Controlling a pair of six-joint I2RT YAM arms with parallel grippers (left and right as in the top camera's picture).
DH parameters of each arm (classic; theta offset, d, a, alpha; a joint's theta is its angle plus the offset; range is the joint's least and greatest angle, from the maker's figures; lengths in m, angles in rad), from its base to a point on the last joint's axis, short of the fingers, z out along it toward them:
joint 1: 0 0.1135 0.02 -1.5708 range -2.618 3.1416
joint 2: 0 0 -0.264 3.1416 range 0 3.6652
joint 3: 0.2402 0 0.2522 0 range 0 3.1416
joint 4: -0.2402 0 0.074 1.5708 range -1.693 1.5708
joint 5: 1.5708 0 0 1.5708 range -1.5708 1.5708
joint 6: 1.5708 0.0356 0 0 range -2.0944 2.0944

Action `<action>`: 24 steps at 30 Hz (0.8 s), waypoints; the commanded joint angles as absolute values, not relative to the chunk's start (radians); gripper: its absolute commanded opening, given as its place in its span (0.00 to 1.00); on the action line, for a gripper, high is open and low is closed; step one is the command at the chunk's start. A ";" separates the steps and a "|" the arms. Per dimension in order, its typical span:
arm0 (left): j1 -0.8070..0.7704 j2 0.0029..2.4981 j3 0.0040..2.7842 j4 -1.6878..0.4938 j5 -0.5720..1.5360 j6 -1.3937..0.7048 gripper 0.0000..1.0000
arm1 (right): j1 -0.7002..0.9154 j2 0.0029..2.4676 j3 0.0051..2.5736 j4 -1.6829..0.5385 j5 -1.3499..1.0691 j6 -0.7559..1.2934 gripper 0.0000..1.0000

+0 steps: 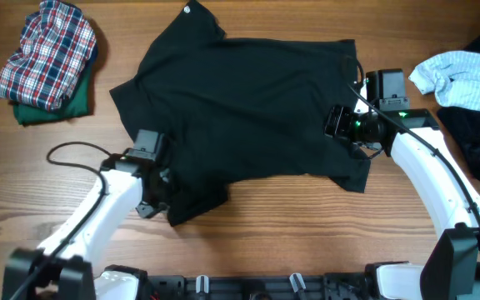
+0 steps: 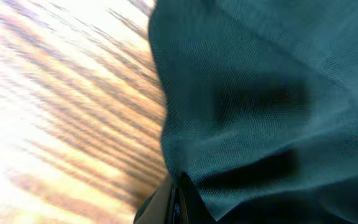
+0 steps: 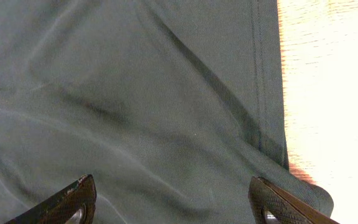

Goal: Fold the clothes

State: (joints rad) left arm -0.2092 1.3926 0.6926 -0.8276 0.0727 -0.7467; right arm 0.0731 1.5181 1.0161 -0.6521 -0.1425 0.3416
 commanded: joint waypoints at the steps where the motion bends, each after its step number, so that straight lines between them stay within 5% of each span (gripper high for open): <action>1: -0.173 1.325 0.717 -0.885 0.051 -0.788 0.04 | 0.070 1.500 1.008 -0.646 -0.158 0.328 0.79; 24: 0.020 1.307 0.790 -1.066 0.112 -0.750 0.04 | 0.015 1.499 1.008 -0.860 -0.149 0.436 0.79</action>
State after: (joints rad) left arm -0.0078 1.3182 0.7605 -1.0595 0.1040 -0.8005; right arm 0.0299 1.5181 1.0157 -0.8314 -0.1425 0.3859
